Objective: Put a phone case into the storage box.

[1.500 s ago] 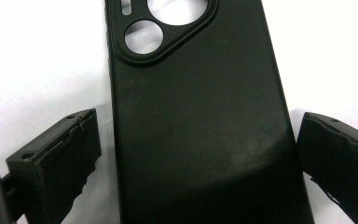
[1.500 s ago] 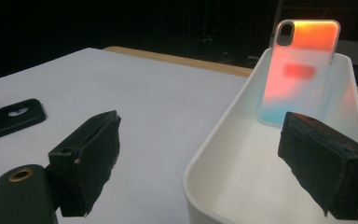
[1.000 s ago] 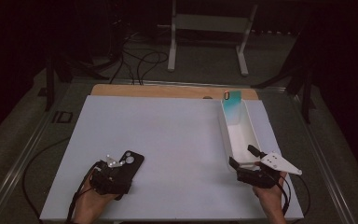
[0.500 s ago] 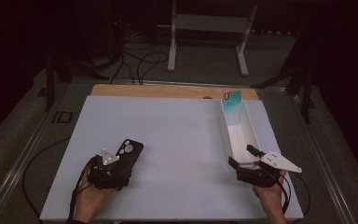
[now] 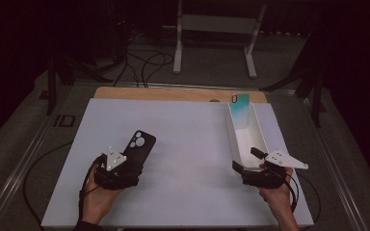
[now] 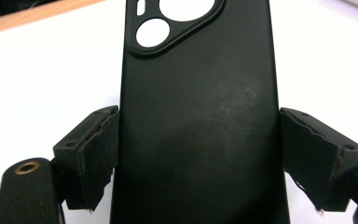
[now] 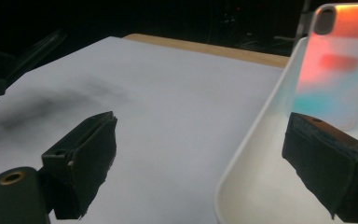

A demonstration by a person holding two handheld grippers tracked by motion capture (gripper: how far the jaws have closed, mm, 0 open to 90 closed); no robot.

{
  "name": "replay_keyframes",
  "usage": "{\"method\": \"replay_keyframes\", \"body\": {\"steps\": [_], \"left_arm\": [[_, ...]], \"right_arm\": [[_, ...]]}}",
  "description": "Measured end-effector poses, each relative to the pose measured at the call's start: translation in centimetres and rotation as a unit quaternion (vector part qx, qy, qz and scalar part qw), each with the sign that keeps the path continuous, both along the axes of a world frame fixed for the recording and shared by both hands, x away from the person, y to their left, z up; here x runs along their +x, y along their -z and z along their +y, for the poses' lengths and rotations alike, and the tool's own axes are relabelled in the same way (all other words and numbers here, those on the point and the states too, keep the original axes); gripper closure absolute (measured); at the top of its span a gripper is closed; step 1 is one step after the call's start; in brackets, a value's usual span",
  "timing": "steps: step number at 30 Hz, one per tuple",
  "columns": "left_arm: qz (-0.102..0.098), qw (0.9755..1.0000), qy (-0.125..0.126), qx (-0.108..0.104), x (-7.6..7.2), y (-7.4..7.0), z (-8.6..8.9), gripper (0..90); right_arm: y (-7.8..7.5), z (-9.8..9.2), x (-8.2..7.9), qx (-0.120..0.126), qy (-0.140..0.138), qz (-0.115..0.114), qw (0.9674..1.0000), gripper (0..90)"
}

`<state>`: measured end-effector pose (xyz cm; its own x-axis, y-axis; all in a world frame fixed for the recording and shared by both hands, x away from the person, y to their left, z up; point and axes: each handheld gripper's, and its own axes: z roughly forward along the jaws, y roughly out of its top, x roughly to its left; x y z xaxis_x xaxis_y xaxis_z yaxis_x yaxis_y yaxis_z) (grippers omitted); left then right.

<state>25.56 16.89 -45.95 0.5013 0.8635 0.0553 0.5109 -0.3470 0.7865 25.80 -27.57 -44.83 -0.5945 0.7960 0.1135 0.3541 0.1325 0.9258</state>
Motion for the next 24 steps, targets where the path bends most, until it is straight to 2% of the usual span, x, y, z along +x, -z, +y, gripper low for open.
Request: {"method": "replay_keyframes", "body": {"steps": [4, 8, 11, 24], "left_arm": [[-0.012, 0.9997, 0.018, -0.006, 0.2, -0.7, -1.0, 16.2], [-0.023, 0.999, 0.036, -0.012, 0.5, -1.2, -2.1, 16.1], [-0.027, 0.9983, 0.049, -0.015, 0.8, -1.5, -3.1, 16.1], [-0.054, 0.9924, 0.108, -0.02, 1.4, -2.5, -7.4, 16.0]], "right_arm": [[-0.6, 0.3, 0.4, 0.001, -0.006, 0.002, 1.0, 9.2], [-1.3, 0.5, 0.7, 0.015, -0.011, 0.009, 0.9998, 9.0], [-1.7, 0.9, 1.0, 0.014, -0.012, 0.014, 0.9997, 9.1], [-3.3, 3.8, 2.2, 0.02, -0.05, 0.025, 0.9983, 9.1]]}}
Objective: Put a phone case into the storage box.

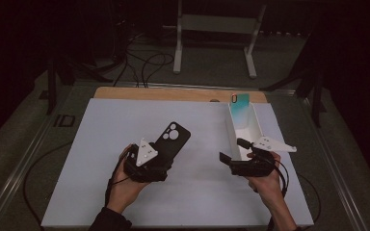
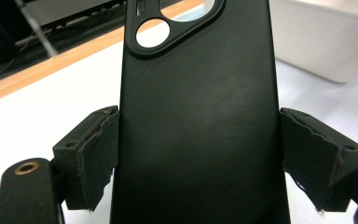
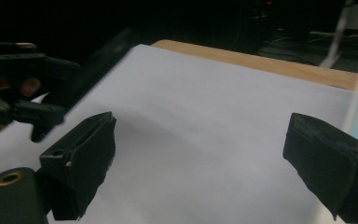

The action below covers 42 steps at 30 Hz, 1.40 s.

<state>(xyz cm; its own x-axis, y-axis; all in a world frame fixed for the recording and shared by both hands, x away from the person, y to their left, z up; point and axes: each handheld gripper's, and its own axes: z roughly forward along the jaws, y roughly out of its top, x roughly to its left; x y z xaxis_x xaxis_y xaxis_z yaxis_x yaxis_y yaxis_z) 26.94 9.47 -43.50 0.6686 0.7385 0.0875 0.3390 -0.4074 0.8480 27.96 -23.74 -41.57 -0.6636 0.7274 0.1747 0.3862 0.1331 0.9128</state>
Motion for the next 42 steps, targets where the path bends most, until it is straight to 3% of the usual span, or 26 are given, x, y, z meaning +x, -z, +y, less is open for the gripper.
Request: {"method": "replay_keyframes", "body": {"steps": [11, 17, 21, 25, 27, 35, 42], "left_arm": [[-0.022, 0.999, 0.039, -0.007, -0.2, -0.7, -2.9, 15.9], [-0.038, 0.9976, 0.056, -0.013, -0.6, -1.3, -4.2, 15.9], [-0.044, 0.9968, 0.063, -0.019, -0.7, -1.3, -4.6, 15.9], [-0.048, 0.9964, 0.067, -0.017, -0.9, -1.3, -4.9, 15.8], [-0.046, 0.9964, 0.067, -0.023, -0.9, -1.3, -5.0, 15.8], [-0.043, 0.9966, 0.069, -0.013, -0.9, -1.0, -5.6, 15.7], [-0.046, 0.9967, 0.067, 0.0, -1.1, -0.9, -6.0, 15.7]], "right_arm": [[-1.5, 3.2, 1.1, 0.015, -0.037, 0.011, 0.9992, 9.3], [-1.9, 4.6, 1.7, 0.02, -0.05, 0.027, 0.9982, 14.9], [-1.8, 5.2, 1.9, 0.022, -0.063, 0.044, 0.9968, 33.0], [-1.7, 5.2, 2.1, 0.047, -0.082, 0.06, 0.9938, 52.9], [-1.7, 5.3, 2.2, 0.055, -0.092, 0.068, 0.9919, 55.3], [-1.5, 5.8, 2.2, 0.064, -0.121, 0.091, 0.9863, 74.2], [-1.5, 6.0, 2.1, 0.066, -0.131, 0.096, 0.9845, 81.6]]}}
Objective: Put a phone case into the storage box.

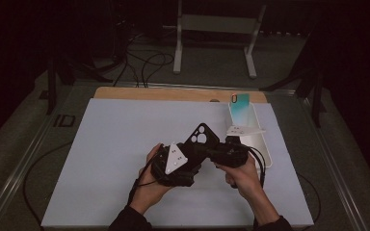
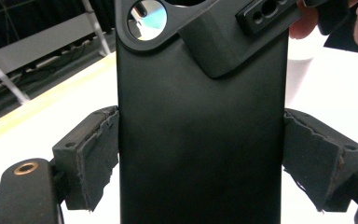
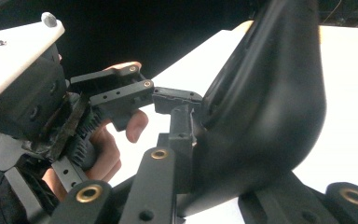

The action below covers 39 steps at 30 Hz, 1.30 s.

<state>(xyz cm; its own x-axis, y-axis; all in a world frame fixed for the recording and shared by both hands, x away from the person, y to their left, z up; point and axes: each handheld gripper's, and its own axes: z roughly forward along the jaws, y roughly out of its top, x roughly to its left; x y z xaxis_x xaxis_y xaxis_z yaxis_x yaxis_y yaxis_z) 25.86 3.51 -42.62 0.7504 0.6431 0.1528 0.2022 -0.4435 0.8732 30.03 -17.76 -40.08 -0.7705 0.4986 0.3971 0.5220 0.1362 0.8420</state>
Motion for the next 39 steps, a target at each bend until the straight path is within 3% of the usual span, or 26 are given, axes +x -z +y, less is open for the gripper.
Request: {"method": "replay_keyframes", "body": {"steps": [5, 7, 15, 23, 32, 35, 39], "left_arm": [[0.011, 0.9998, -0.007, 0.014, 0.3, 0.2, -0.1, 13.3], [0.015, 0.9998, -0.005, 0.014, 0.3, 0.3, -0.1, 11.9], [0.043, 0.999, 0.008, -0.002, 0.7, 0.3, 0.6, 5.7], [0.074, 0.9967, 0.015, -0.028, 1.2, 0.5, 1.8, 1.1], [0.091, 0.995, 0.023, -0.036, 1.4, 0.7, 2.4, 0.5], [0.096, 0.9941, 0.036, -0.037, 1.4, 0.8, 2.4, 1.0], [0.099, 0.9925, 0.059, -0.042, 1.3, 0.9, 2.4, 8.7]], "right_arm": [[0.2, 0.2, -0.1, 0.01, -0.007, 0.009, 0.9999, 85.2], [0.2, 0.3, -0.1, 0.0, -0.006, 0.002, 1.0, 85.7], [-0.1, 0.1, -0.2, -0.007, -0.007, -0.01, 0.9999, 85.8], [-0.4, -0.2, -0.4, -0.035, 0.001, -0.037, 0.9987, 85.6], [-0.7, -0.3, -0.9, -0.047, -0.007, -0.063, 0.9969, 85.5], [-0.8, -0.3, -1.1, -0.046, -0.017, -0.069, 0.9964, 85.5], [-0.9, -0.1, -1.5, -0.044, -0.042, -0.08, 0.9949, 85.5]]}}
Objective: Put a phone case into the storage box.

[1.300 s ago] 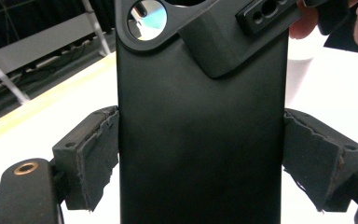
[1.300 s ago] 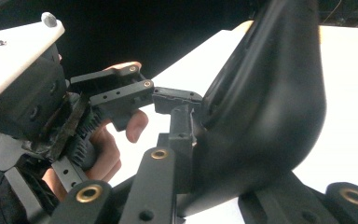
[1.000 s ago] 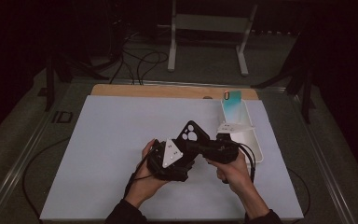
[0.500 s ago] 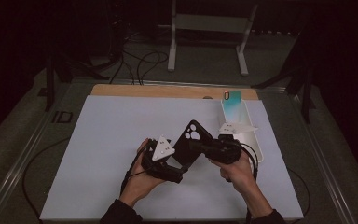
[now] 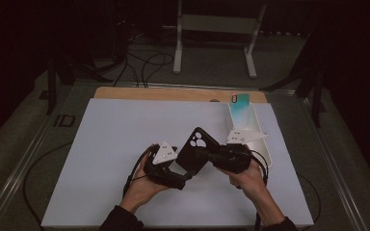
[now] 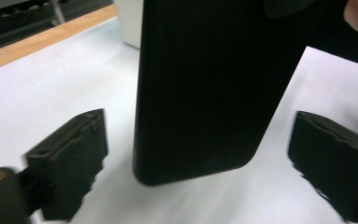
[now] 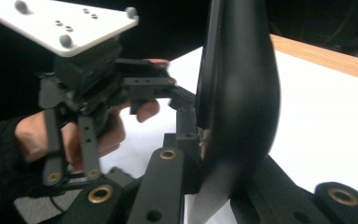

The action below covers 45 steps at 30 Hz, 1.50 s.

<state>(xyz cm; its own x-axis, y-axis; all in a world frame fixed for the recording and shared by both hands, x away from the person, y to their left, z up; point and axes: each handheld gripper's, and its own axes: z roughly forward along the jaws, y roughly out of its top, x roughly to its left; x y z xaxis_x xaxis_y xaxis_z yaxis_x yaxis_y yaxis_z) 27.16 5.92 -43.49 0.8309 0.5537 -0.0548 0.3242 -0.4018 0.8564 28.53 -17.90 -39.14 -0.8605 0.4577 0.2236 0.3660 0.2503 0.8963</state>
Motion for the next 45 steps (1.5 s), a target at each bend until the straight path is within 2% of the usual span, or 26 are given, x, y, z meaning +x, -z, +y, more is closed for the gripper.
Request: {"method": "replay_keyframes", "body": {"steps": [1, 5, 8, 12, 15, 17, 20, 22, 24, 28, 31, 33, 37, 39, 41, 45], "left_arm": [[0.002, 0.9999, 0.008, -0.007, -0.1, 0.0, 0.0, 12.9], [0.011, 0.9992, 0.035, -0.012, -0.1, 0.1, 0.0, 23.3], [0.017, 0.9987, 0.046, -0.013, 0.0, 0.2, 0.0, 25.3], [0.034, 0.9968, 0.067, -0.027, 0.0, 0.4, 0.1, 27.9], [0.037, 0.9958, 0.081, -0.024, -0.1, 0.6, -0.2, 26.9], [0.031, 0.9958, 0.084, -0.018, -0.2, 0.6, -0.4, 33.1], [0.032, 0.9959, 0.083, -0.015, -0.2, 0.8, -0.3, 38.8], [0.038, 0.995, 0.089, -0.025, -0.2, 0.8, 0.1, 48.6], [0.041, 0.9944, 0.093, -0.027, -0.2, 0.9, 0.3, 56.2], [0.04, 0.9946, 0.094, -0.019, -0.2, 1.1, 0.2, 74.5], [0.033, 0.9952, 0.091, -0.018, -0.4, 1.1, -0.1, 83.8], [0.029, 0.9957, 0.087, -0.016, -0.5, 1.2, -0.2, 84.2], [0.025, 0.9961, 0.083, -0.018, -0.7, 1.2, -0.3, 84.6], [0.02, 0.9966, 0.076, -0.026, -0.8, 1.1, -0.3, 85.2], [0.018, 0.9968, 0.07, -0.033, -0.7, 1.0, -0.1, 85.2], [0.012, 0.9978, 0.056, -0.033, -0.7, 0.8, 0.2, 85.2]], "right_arm": [[0.0, 0.0, -0.1, 0.001, -0.005, 0.001, 1.0, 85.5], [-0.2, 0.3, -0.5, 0.006, -0.035, -0.007, 0.9993, 85.5], [-0.2, 0.3, -0.6, 0.003, -0.049, -0.011, 0.9987, 85.5], [-0.1, 0.1, -0.6, 0.007, -0.069, -0.012, 0.9975, 85.6], [-0.2, 0.1, -0.7, 0.014, -0.08, -0.014, 0.9966, 85.5], [-0.2, 0.2, -0.7, 0.017, -0.085, -0.014, 0.9962, 85.5], [-0.2, 0.4, -0.7, 0.001, -0.078, -0.022, 0.9967, 85.6], [-0.2, 0.3, -0.5, -0.012, -0.069, -0.03, 0.9971, 85.3], [-0.2, -0.1, -0.3, -0.013, -0.066, -0.024, 0.9974, 82.9], [-0.2, -0.1, -0.2, -0.017, -0.047, -0.029, 0.9983, 66.2], [-0.2, 0.0, -0.1, -0.009, -0.038, -0.028, 0.9989, 54.9], [-0.3, 0.0, 0.0, -0.005, -0.031, -0.022, 0.9993, 50.3], [-0.3, 0.1, -0.1, -0.01, -0.023, -0.026, 0.9994, 43.2], [-0.3, 0.2, -0.1, -0.016, -0.012, -0.024, 0.9995, 31.8], [-0.2, 0.2, -0.1, -0.027, 0.0, -0.02, 0.9994, 29.6], [0.0, 0.0, -0.1, -0.029, 0.017, -0.016, 0.9993, 26.7]]}}
